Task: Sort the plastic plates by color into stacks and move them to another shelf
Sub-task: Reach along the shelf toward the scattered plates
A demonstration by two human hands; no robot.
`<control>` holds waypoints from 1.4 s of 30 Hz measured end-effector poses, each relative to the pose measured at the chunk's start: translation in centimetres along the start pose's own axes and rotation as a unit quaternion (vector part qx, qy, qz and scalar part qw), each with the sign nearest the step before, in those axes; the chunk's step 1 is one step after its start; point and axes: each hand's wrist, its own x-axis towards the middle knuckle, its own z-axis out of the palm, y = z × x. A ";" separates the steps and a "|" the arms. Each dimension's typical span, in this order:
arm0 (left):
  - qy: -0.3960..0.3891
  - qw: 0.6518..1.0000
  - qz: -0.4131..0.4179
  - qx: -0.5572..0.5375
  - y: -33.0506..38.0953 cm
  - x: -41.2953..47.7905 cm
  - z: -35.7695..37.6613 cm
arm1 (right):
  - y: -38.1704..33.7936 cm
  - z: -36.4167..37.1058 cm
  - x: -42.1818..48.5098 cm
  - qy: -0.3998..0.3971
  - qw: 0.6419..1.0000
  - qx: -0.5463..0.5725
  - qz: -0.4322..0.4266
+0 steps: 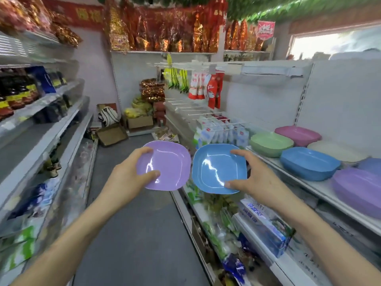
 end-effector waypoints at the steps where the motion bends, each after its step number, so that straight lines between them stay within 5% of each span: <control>1: -0.009 1.000 0.011 -0.010 -0.3 1.9 0.3 | -0.1 -0.1 0.8 0.009 1.000 -0.006 0.012; 19: -0.188 0.953 0.197 -0.130 7.4 20.8 17.1 | 6.0 -9.5 4.2 0.230 0.960 -0.079 0.141; 35: -0.291 0.884 0.304 -0.203 17.2 23.9 31.3 | 8.3 -15.8 -1.4 0.321 0.902 -0.133 0.257; 42: -0.276 0.900 0.278 -0.192 17.5 26.5 33.4 | 8.6 -15.6 0.4 0.294 0.897 -0.145 0.296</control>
